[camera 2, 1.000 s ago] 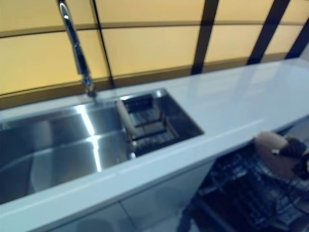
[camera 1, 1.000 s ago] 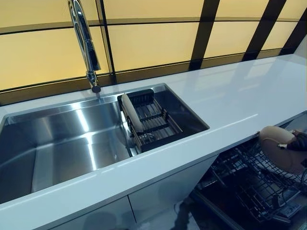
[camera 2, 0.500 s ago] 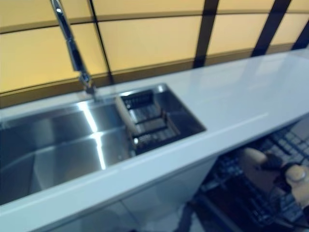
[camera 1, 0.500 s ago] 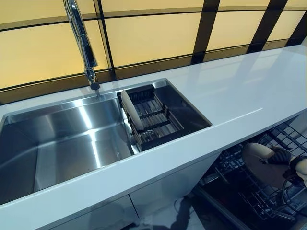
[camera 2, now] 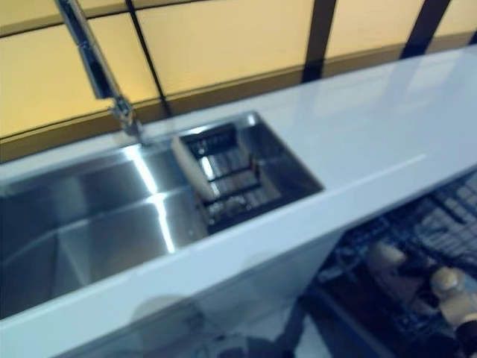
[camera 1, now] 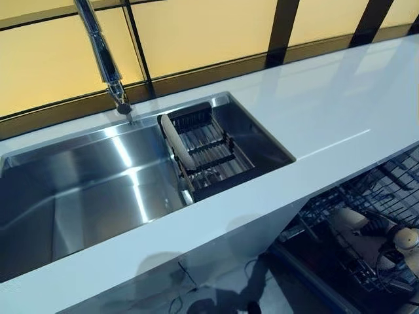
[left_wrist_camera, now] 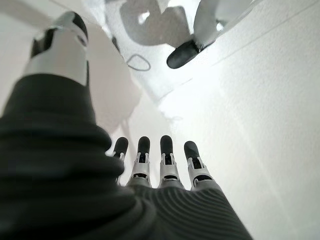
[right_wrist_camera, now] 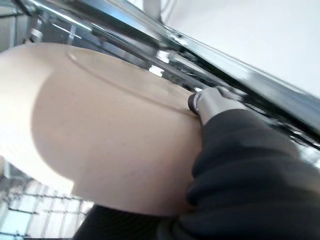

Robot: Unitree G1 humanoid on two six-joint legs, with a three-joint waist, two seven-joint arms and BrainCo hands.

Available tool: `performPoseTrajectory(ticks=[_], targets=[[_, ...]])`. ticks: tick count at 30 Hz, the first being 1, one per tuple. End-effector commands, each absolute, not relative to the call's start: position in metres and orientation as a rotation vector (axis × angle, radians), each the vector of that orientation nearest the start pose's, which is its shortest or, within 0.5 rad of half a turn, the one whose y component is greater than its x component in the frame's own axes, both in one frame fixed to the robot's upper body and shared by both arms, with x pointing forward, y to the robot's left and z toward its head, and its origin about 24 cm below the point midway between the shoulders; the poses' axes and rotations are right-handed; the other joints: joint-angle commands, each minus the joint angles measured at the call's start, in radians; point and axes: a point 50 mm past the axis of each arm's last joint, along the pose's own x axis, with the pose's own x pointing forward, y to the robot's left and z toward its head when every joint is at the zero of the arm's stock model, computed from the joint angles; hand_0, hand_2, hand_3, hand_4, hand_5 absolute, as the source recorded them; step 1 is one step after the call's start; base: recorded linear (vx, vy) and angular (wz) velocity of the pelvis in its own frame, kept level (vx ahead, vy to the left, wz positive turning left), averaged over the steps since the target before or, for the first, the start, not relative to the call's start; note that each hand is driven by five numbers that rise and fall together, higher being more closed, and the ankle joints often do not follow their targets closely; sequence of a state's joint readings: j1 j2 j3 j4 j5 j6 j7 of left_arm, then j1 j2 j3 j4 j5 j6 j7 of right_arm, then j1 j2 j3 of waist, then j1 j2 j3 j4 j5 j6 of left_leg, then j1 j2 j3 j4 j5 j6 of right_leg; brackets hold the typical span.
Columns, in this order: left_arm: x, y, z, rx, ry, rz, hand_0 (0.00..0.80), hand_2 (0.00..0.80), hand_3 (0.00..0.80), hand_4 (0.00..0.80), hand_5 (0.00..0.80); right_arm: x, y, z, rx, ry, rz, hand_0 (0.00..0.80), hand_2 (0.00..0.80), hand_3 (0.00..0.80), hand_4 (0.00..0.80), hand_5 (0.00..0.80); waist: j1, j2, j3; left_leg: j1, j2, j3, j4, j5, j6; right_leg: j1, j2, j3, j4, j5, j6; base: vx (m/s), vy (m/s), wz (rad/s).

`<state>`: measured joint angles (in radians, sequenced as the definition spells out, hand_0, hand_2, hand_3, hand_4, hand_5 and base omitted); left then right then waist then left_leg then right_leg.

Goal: Take plates into dishwasher

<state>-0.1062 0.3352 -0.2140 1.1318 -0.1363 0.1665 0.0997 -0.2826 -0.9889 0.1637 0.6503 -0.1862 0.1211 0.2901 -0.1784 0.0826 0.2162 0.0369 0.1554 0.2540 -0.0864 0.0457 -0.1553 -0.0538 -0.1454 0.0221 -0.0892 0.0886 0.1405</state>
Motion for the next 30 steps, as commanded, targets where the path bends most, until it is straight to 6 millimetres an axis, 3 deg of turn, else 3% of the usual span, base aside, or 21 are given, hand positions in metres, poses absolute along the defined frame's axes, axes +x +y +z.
performPoseTrajectory(ticks=[1, 12, 18, 19, 20, 21, 30], targets=[[0.151, 0.278, -0.13, 0.389, 1.159, 0.211, 0.0, 0.0, 0.0, 0.0, 0.0, 0.282, -0.39, 0.104, -1.139, 0.605, -0.075, 0.8, 0.8, 0.8, 0.8, 0.8, 0.003, -0.027, -0.006, 0.015, -0.018, -0.061, -0.001, -0.006, 0.028, -0.013, -0.043, -0.015, 0.025, 0.018, 0.019, -0.061, 0.058, 0.0], [0.169, 0.269, -0.126, 0.369, 1.101, 0.169, 0.0, 0.0, 0.0, 0.0, 0.0, 0.28, -0.404, 0.095, -1.042, 0.672, -0.178, 0.8, 0.8, 0.8, 0.8, 0.8, 0.011, 0.036, 0.022, -0.004, -0.035, -0.076, -0.001, 0.0, 0.025, -0.034, -0.061, -0.019, 0.031, 0.012, 0.016, -0.052, 0.024, 0.01], [0.17, 0.267, -0.126, 0.357, 1.099, 0.157, 0.0, 0.0, 0.0, 0.0, 0.0, 0.282, -0.408, 0.1, -1.017, 0.654, -0.211, 0.775, 0.775, 0.775, 0.775, 0.775, 0.009, 0.06, 0.029, -0.009, -0.043, -0.083, -0.001, 0.006, 0.024, -0.035, -0.065, -0.019, 0.03, 0.01, 0.012, -0.021, 0.038, 0.01], [0.169, 0.267, -0.126, 0.357, 1.101, 0.156, 0.0, 0.0, 0.0, 0.0, 0.0, 0.282, -0.407, 0.1, -1.014, 0.65, -0.218, 0.511, 0.511, 0.511, 0.511, 0.511, 0.01, 0.06, 0.029, -0.009, -0.044, -0.084, -0.001, 0.006, 0.024, -0.033, -0.065, -0.019, 0.029, 0.01, 0.012, 0.0, 0.0, 0.0], [0.169, 0.267, -0.127, 0.358, 1.102, 0.156, 0.0, 0.0, 0.0, 0.0, 0.0, 0.282, -0.407, 0.101, -1.005, 0.646, -0.219, 0.06, 0.06, 0.06, 0.06, 0.06, 0.01, 0.059, 0.028, -0.008, -0.045, -0.086, -0.001, 0.005, 0.025, -0.031, -0.064, -0.019, 0.028, 0.01, 0.012, 0.0, 0.0, 0.0], [0.167, 0.267, -0.128, 0.357, 1.105, 0.157, 0.0, 0.0, 0.0, 0.0, 0.0, 0.282, -0.406, 0.1, -0.984, 0.642, -0.217, 0.0, 0.0, 0.0, 0.0, 0.0, 0.011, 0.057, 0.025, -0.007, -0.046, -0.088, -0.001, 0.003, 0.025, -0.028, -0.063, -0.02, 0.027, 0.01, 0.011, 0.0, 0.0, 0.0], [0.158, 0.27, -0.13, 0.349, 1.133, 0.187, 0.0, 0.0, 0.0, 0.0, 0.0, 0.28, -0.407, 0.115, -0.973, 0.608, -0.239, 0.0, 0.0, 0.0, 0.0, 0.0, 0.002, 0.012, 0.003, 0.006, -0.035, -0.083, -0.001, -0.002, 0.027, -0.014, -0.051, -0.013, 0.024, 0.012, 0.012, 0.021, -0.001, 0.0]])
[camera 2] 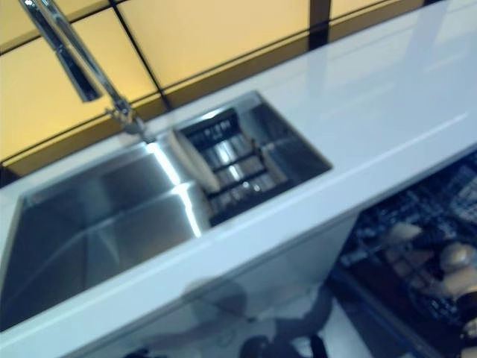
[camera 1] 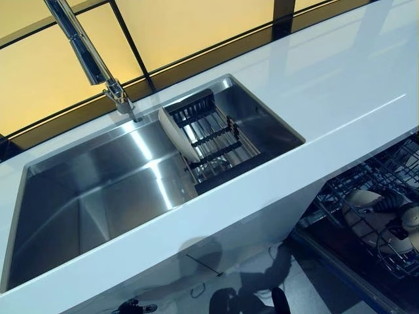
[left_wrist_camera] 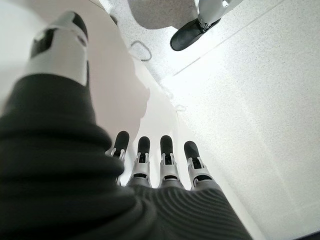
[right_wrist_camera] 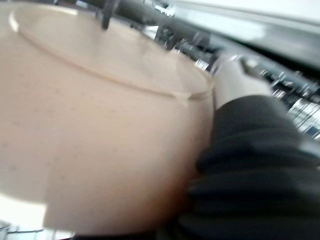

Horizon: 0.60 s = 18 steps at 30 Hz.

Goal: Take plates into dishwasher

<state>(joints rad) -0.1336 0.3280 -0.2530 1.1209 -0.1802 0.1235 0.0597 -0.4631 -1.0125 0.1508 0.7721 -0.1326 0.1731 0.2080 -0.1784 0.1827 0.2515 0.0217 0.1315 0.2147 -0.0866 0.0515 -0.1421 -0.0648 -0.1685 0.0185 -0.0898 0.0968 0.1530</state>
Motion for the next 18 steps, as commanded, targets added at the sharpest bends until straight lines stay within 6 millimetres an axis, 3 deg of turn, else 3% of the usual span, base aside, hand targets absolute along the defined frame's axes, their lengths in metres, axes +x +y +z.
performPoseTrajectory(ticks=[1, 10, 17, 18], targets=[[0.157, 0.27, -0.13, 0.347, 1.137, 0.194, 0.0, 0.0, 0.0, 0.0, 0.0, 0.279, -0.407, 0.117, -0.977, 0.605, -0.241, 0.0, 0.0, 0.0, 0.0, 0.0, 0.0, -0.097, -0.035, 0.024, -0.008, -0.04, -0.001, -0.009, 0.013, -0.001, -0.026, -0.008, 0.025, 0.004, 0.0, 0.033, -0.006, 0.0], [0.141, 0.283, -0.133, 0.358, 1.184, 0.251, 0.0, 0.0, 0.0, 0.0, 0.0, 0.265, -0.421, 0.138, -0.988, 0.605, -0.28, 0.0, 0.0, 0.0, 0.0, 0.0, -0.009, -0.178, -0.074, 0.049, 0.02, -0.018, -0.001, -0.017, 0.013, 0.024, -0.004, 0.005, 0.02, 0.006, 0.002, 0.06, -0.012, -0.01], [0.128, 0.287, -0.135, 0.358, 1.222, 0.269, 0.0, 0.0, 0.0, 0.0, 0.0, 0.25, -0.438, 0.164, -1.006, 0.603, -0.34, 0.0, 0.0, 0.0, 0.0, 0.0, -0.01, -0.226, -0.112, 0.071, 0.04, 0.004, -0.001, -0.017, 0.013, 0.049, 0.013, 0.012, 0.017, 0.006, 0.005, 0.089, 0.019, -0.03], [0.124, 0.288, -0.137, 0.362, 1.239, 0.276, 0.0, 0.0, 0.0, 0.0, 0.0, 0.245, -0.443, 0.174, -1.012, 0.596, -0.361, 0.0, 0.0, 0.0, 0.0, 0.0, -0.011, -0.244, -0.128, 0.078, 0.045, 0.011, -0.001, -0.018, 0.014, 0.057, 0.019, 0.015, 0.015, 0.005, 0.005, 0.081, 0.019, -0.01]])
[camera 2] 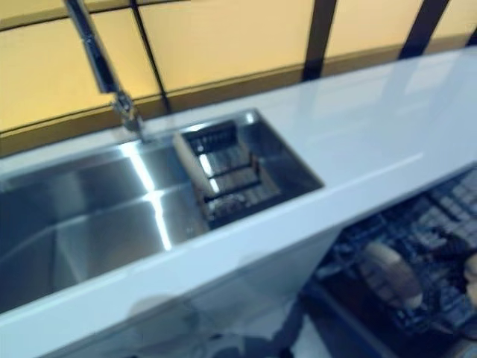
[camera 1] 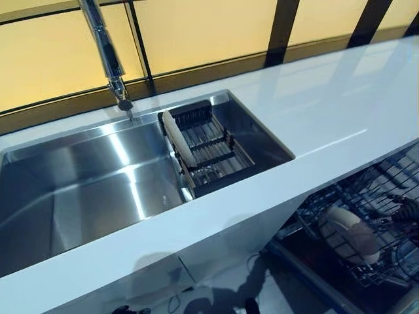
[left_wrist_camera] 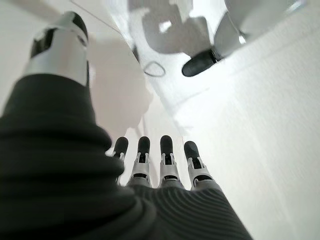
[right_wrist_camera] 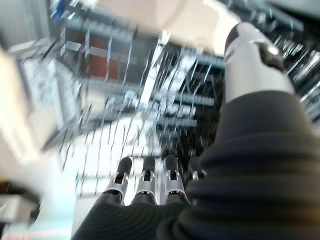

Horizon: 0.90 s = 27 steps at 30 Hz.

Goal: Take plates into dishwasher

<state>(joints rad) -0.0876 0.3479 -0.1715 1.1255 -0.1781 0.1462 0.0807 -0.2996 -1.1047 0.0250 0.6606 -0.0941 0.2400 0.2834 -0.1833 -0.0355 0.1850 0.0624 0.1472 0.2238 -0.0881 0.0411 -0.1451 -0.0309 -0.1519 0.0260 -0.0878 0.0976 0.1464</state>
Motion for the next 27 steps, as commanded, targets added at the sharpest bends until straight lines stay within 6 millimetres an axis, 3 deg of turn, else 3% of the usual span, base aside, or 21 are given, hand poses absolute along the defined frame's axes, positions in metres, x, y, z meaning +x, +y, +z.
performPoseTrajectory(ticks=[1, 8, 10, 12, 14, 18, 20, 23, 27], targets=[[0.123, 0.288, -0.137, 0.362, 1.241, 0.276, 0.0, 0.0, 0.0, 0.0, 0.0, 0.245, -0.444, 0.176, -1.013, 0.593, -0.368, 0.0, 0.0, 0.0, 0.0, 0.0, -0.006, -0.028, -0.064, 0.038, 0.029, 0.003, 0.001, -0.008, 0.017, 0.024, 0.003, 0.008, 0.013, 0.004, 0.012, 0.103, 0.029, -0.04], [0.112, 0.295, -0.138, 0.371, 1.277, 0.293, 0.0, 0.0, 0.0, 0.0, 0.0, 0.233, -0.456, 0.225, -1.057, 0.508, -0.452, 0.0, 0.0, 0.0, 0.0, 0.0, -0.002, -0.071, -0.097, 0.053, 0.034, 0.016, 0.001, -0.01, 0.021, 0.039, 0.014, 0.016, 0.011, 0.008, 0.014, 0.072, 0.025, -0.08], [0.109, 0.297, -0.138, 0.375, 1.287, 0.301, 0.0, 0.0, 0.0, 0.0, 0.0, 0.231, -0.458, 0.248, -1.079, 0.462, -0.48, 0.0, 0.0, 0.0, 0.0, 0.0, 0.005, -0.084, -0.105, 0.056, 0.035, 0.016, 0.001, -0.011, 0.022, 0.044, 0.016, 0.014, 0.009, 0.009, 0.016, 0.052, 0.01, -0.02], [0.107, 0.297, -0.138, 0.376, 1.292, 0.301, 0.0, 0.0, 0.0, 0.0, 0.0, 0.23, -0.459, 0.256, -1.089, 0.446, -0.497, 0.0, 0.0, 0.0, 0.0, 0.0, 0.008, -0.088, -0.108, 0.056, 0.035, 0.016, 0.001, -0.012, 0.023, 0.045, 0.016, 0.011, 0.008, 0.011, 0.016, 0.036, 0.004, 0.0], [0.104, 0.297, -0.139, 0.381, 1.302, 0.302, 0.0, 0.0, 0.0, 0.0, 0.0, 0.227, -0.461, 0.277, -1.098, 0.411, -0.567, 0.0, 0.0, 0.0, 0.0, 0.0, 0.019, -0.095, -0.113, 0.058, 0.035, 0.012, 0.001, -0.011, 0.024, 0.051, 0.016, 0.004, 0.006, 0.013, 0.017, 0.037, 0.001, 0.0], [0.102, 0.297, -0.14, 0.383, 1.309, 0.301, 0.0, 0.0, 0.0, 0.0, 0.0, 0.216, -0.473, 0.294, -1.093, 0.463, -0.704, 0.0, 0.0, 0.0, 0.0, 0.0, 0.031, -0.1, -0.121, 0.056, 0.034, 0.007, 0.001, -0.01, 0.023, 0.058, 0.015, -0.006, 0.002, 0.011, 0.018, 0.0, 0.0, 0.0], [0.1, 0.298, -0.14, 0.39, 1.317, 0.301, 0.0, 0.0, 0.0, 0.0, 0.0, 0.208, -0.478, 0.318, -1.13, 0.426, -0.817, 0.0, 0.0, 0.0, 0.0, 0.0, 0.05, -0.106, -0.122, 0.055, 0.034, -0.001, 0.001, -0.007, 0.021, 0.064, 0.012, -0.02, 0.001, 0.011, 0.018, 0.034, 0.023, 0.01], [0.096, 0.301, -0.14, 0.404, 1.326, 0.299, 0.0, 0.0, 0.0, 0.0, 0.0, 0.208, -0.473, 0.345, -1.15, 0.341, -0.903, 0.0, 0.0, 0.0, 0.0, 0.0, 0.073, -0.115, -0.127, 0.052, 0.033, -0.012, 0.001, -0.004, 0.02, 0.068, 0.008, -0.034, 0.001, 0.01, 0.019, 0.022, 0.014, 0.01], [0.093, 0.302, -0.14, 0.409, 1.338, 0.292, 0.0, 0.0, 0.0, 0.0, 0.0, 0.224, -0.453, 0.376, -1.196, 0.173, -0.965, 0.0, 0.0, 0.0, 0.0, 0.0, 0.091, -0.121, -0.136, 0.049, 0.028, -0.027, 0.001, -0.004, 0.021, 0.074, 0.004, -0.054, 0.001, 0.007, 0.019, 0.021, 0.01, 0.04]])
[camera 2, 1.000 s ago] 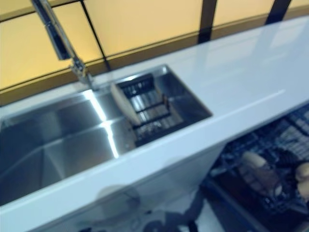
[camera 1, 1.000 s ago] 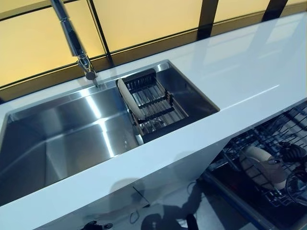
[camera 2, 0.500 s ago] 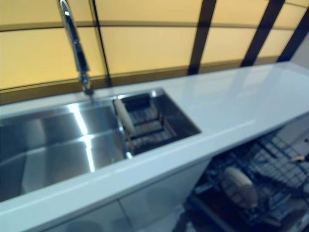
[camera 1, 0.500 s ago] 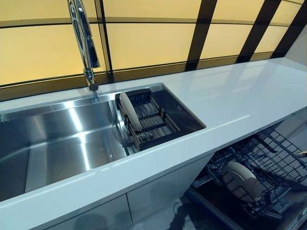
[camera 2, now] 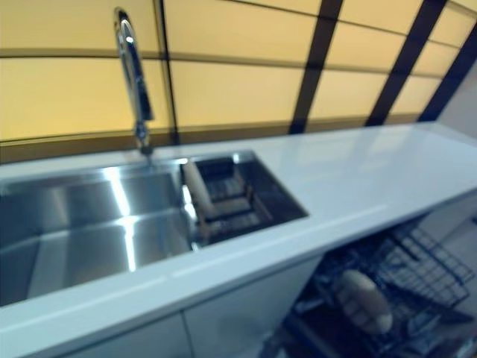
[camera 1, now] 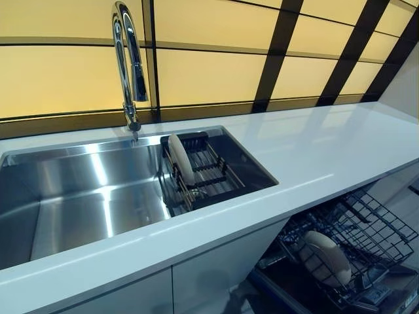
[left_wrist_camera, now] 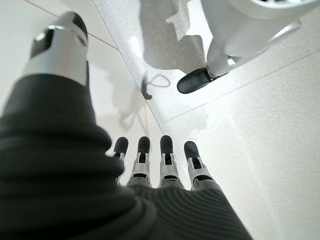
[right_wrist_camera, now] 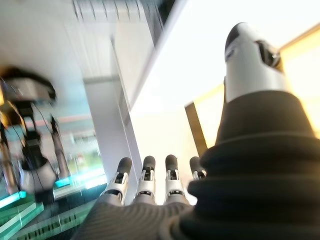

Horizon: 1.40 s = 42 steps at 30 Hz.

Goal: Take plates into dishwasher

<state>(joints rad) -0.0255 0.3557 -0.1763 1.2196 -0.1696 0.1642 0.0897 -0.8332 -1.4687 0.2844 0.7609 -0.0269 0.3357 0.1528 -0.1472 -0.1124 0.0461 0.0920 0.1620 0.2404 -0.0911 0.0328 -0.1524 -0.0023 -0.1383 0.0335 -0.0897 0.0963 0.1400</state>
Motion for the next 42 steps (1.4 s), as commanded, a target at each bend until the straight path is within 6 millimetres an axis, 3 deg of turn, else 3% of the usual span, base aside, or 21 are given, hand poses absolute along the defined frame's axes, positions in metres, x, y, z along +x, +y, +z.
performPoseTrajectory(ticks=[1, 2, 4, 8, 9, 12, 14, 18, 26, 42], targets=[[0.093, 0.301, -0.14, 0.41, 1.338, 0.287, 0.0, 0.0, 0.0, 0.0, 0.0, 0.229, -0.445, 0.383, -1.224, 0.121, -0.977, 0.0, 0.0, 0.0, 0.0, 0.0, 0.061, -0.045, 0.001, 0.019, 0.012, -0.049, 0.004, 0.004, 0.029, 0.048, -0.012, -0.067, 0.002, 0.006, 0.026, 0.022, 0.008, 0.11], [0.093, 0.3, -0.141, 0.406, 1.339, 0.287, 0.0, 0.0, 0.0, 0.0, 0.0, 0.23, -0.444, 0.385, -1.227, 0.118, -0.976, 0.0, 0.0, 0.0, 0.0, 0.0, 0.058, -0.042, 0.001, 0.019, 0.012, -0.049, 0.004, 0.004, 0.029, 0.048, -0.012, -0.068, 0.002, 0.006, 0.026, 0.026, 0.011, 0.09], [0.093, 0.296, -0.142, 0.405, 1.337, 0.271, 0.0, 0.0, 0.0, 0.0, 0.0, 0.242, -0.423, 0.403, -1.318, -0.012, -0.98, 0.0, 0.0, 0.0, 0.0, 0.0, 0.07, -0.04, -0.003, 0.017, 0.008, -0.06, 0.004, 0.003, 0.03, 0.053, -0.016, -0.082, 0.002, 0.002, 0.027, 0.026, 0.009, 0.08], [0.097, 0.289, -0.144, 0.406, 1.329, 0.247, 0.0, 0.0, 0.0, 0.0, 0.0, 0.261, -0.387, 0.418, -1.518, -0.158, -0.95, 0.0, 0.0, 0.0, 0.0, 0.0, 0.092, -0.036, -0.008, 0.013, 0.003, -0.08, 0.004, 0.0, 0.036, 0.061, -0.021, -0.103, 0.002, -0.004, 0.029, 0.021, -0.002, 0.13], [0.097, 0.288, -0.144, 0.405, 1.329, 0.246, 0.0, 0.0, 0.0, 0.0, 0.0, 0.262, -0.386, 0.419, -1.52, -0.159, -0.95, 0.0, 0.0, 0.0, 0.0, 0.0, 0.091, -0.034, -0.008, 0.013, 0.003, -0.08, 0.004, 0.0, 0.036, 0.061, -0.021, -0.103, 0.002, -0.004, 0.029, 0.018, -0.011, 0.12], [0.099, 0.285, -0.144, 0.407, 1.322, 0.232, 0.0, 0.0, 0.0, 0.0, 0.0, 0.276, -0.345, 0.429, -1.789, -0.353, -0.895, 0.0, 0.0, 0.0, 0.0, 0.0, 0.111, -0.037, -0.008, 0.007, -0.001, -0.096, 0.004, 0.0, 0.04, 0.063, -0.024, -0.12, 0.002, -0.006, 0.032, 0.017, -0.017, 0.17], [0.099, 0.282, -0.146, 0.401, 1.325, 0.223, 0.0, 0.0, 0.0, 0.0, 0.0, 0.282, -0.323, 0.429, -1.941, -0.484, -0.839, 0.0, 0.0, 0.0, 0.0, 0.0, 0.121, -0.031, -0.007, 0.004, -0.004, -0.105, 0.004, -0.001, 0.042, 0.066, -0.026, -0.131, 0.002, -0.01, 0.034, 0.028, -0.014, 0.13], [0.099, 0.278, -0.147, 0.393, 1.326, 0.214, 0.0, 0.0, 0.0, 0.0, 0.0, 0.292, -0.297, 0.415, -2.12, -0.617, -0.701, 0.0, 0.0, 0.0, 0.0, 0.0, 0.138, -0.028, -0.006, -0.006, -0.008, -0.119, 0.004, -0.002, 0.045, 0.068, -0.028, -0.15, 0.002, -0.013, 0.038, 0.021, -0.027, 0.14], [0.097, 0.28, -0.146, 0.382, 1.312, 0.209, 0.0, 0.0, 0.0, 0.0, 0.0, 0.304, -0.277, 0.377, -2.267, -0.72, -0.402, 0.0, 0.0, 0.0, 0.0, 0.0, 0.161, -0.03, 0.006, -0.028, -0.019, -0.144, 0.004, 0.006, 0.046, 0.066, -0.03, -0.188, 0.002, -0.012, 0.038, 0.01, -0.023, 0.11], [0.097, 0.279, -0.145, 0.398, 1.265, 0.149, 0.0, 0.0, 0.0, 0.0, 0.0, 0.315, -0.27, 0.358, -2.367, -0.715, -0.335, 0.0, 0.0, 0.0, 0.0, 0.0, 0.209, -0.002, 0.07, -0.11, -0.049, -0.202, 0.004, 0.037, 0.043, 0.032, -0.036, -0.233, 0.002, -0.007, 0.033, -0.001, -0.029, 0.12]])
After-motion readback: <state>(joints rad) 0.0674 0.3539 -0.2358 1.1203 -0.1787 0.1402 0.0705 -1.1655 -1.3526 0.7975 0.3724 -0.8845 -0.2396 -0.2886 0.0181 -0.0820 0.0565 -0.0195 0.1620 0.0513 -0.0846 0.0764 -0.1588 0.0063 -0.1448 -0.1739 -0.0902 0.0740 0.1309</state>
